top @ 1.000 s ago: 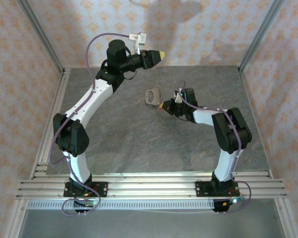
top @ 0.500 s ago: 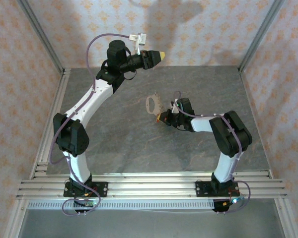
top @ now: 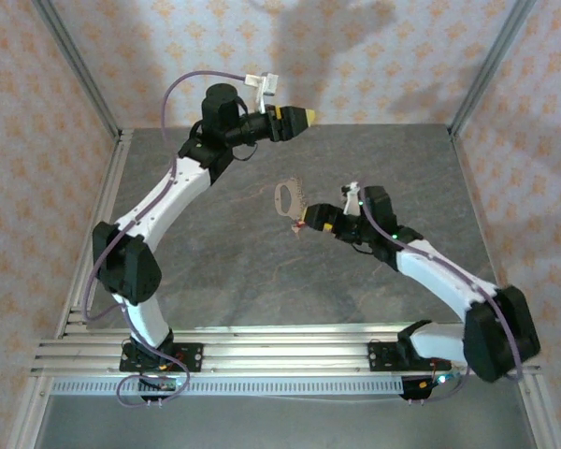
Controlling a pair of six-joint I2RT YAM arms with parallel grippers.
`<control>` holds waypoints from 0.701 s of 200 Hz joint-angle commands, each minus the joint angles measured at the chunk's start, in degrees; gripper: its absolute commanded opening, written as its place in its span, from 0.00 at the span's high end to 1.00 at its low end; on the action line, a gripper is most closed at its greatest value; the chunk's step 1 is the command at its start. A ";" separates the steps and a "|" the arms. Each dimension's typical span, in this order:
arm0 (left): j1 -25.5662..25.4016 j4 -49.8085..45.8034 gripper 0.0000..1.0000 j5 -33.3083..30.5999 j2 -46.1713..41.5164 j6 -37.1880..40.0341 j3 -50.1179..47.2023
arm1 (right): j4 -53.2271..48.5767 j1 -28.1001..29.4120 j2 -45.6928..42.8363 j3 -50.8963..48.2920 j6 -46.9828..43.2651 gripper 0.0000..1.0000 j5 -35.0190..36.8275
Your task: Put the keys on the keyring
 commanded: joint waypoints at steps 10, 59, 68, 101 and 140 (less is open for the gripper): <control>-0.24 -4.20 0.22 -10.37 -10.37 5.50 -7.08 | -14.75 -1.97 -6.28 7.48 -6.17 0.00 13.16; 0.45 -0.98 0.16 -47.29 -27.96 18.60 -28.12 | -17.20 -9.22 -7.04 13.07 -9.08 0.00 36.98; 0.85 1.32 0.12 -52.47 -30.50 23.23 -32.19 | -13.92 -10.58 -7.42 11.53 -9.12 0.00 41.87; 8.14 1.83 0.10 -58.71 -36.01 27.63 -42.20 | -0.35 -13.95 -6.48 4.56 -13.14 0.00 56.72; 16.87 7.40 0.10 -62.57 -39.95 28.90 -58.10 | 2.87 -18.38 -0.73 1.62 -20.32 0.00 61.27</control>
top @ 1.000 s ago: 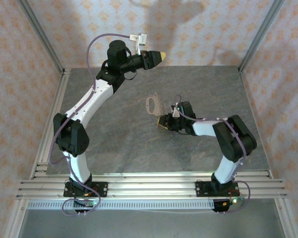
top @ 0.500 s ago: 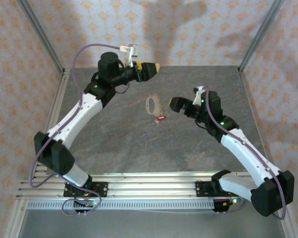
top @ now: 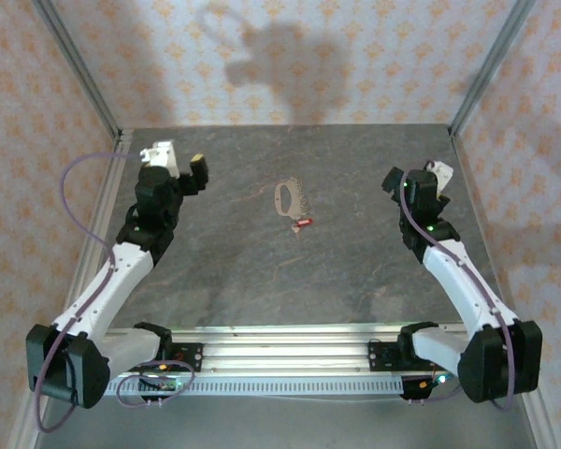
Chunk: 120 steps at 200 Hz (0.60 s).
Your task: Put the keys on the keyring
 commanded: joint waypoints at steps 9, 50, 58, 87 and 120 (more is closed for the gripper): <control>4.64 7.27 0.10 -7.29 -1.87 1.70 -11.20 | 7.95 -2.20 5.03 -3.65 -7.87 0.00 9.15; 5.95 25.00 0.10 -6.82 4.99 0.39 -24.97 | 26.31 -2.55 12.00 -14.30 -11.48 0.00 8.98; 6.14 26.76 0.10 -5.35 6.84 1.17 -25.50 | 32.11 -2.58 12.96 -17.31 -13.08 0.00 7.98; 6.48 33.56 0.10 -1.71 12.67 3.65 -26.28 | 53.94 -3.60 18.32 -26.72 -15.46 0.00 3.50; 6.79 38.37 0.11 3.83 20.01 6.00 -25.21 | 55.31 -4.47 23.83 -25.19 -18.37 0.00 -7.25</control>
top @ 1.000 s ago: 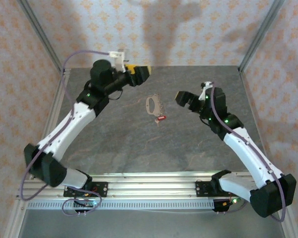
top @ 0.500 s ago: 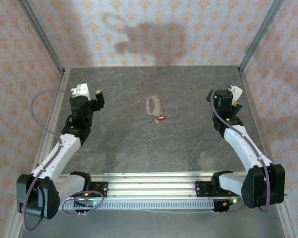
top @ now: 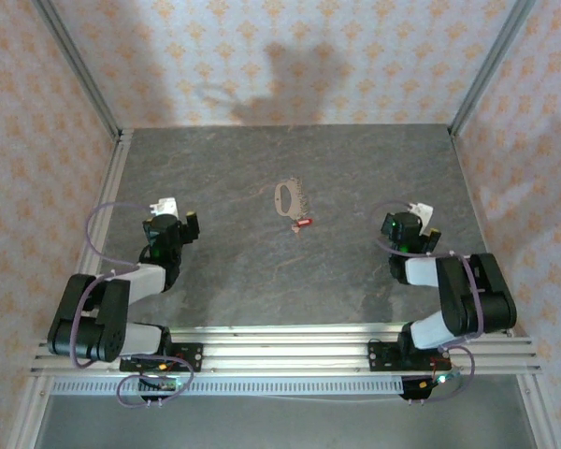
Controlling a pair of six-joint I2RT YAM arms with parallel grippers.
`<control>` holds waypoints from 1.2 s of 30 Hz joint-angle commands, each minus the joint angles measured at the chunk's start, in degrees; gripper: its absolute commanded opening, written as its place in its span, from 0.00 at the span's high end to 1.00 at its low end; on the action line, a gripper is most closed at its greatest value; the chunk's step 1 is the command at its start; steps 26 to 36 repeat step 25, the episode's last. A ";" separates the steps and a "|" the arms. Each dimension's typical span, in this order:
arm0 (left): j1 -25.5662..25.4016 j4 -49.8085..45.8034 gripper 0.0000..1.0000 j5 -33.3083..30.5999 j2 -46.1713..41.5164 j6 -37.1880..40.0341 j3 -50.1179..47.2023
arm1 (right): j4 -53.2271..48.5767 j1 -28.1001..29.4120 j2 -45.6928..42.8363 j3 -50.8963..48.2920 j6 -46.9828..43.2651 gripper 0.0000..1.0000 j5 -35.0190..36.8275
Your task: Put the keys on the keyring
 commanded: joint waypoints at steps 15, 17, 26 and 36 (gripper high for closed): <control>2.16 4.37 0.03 7.62 7.85 2.78 5.49 | 5.01 -2.68 1.22 3.06 -3.76 0.00 -15.06; 2.10 4.48 0.02 7.62 7.92 2.80 5.49 | 4.34 -2.72 1.42 3.57 -3.65 0.01 -15.08; 1.65 4.67 0.00 5.91 7.89 2.80 5.41 | 4.61 -3.20 1.17 3.23 -3.61 0.01 -16.02; 1.65 4.67 0.00 5.91 7.89 2.80 5.41 | 4.61 -3.20 1.17 3.23 -3.61 0.01 -16.02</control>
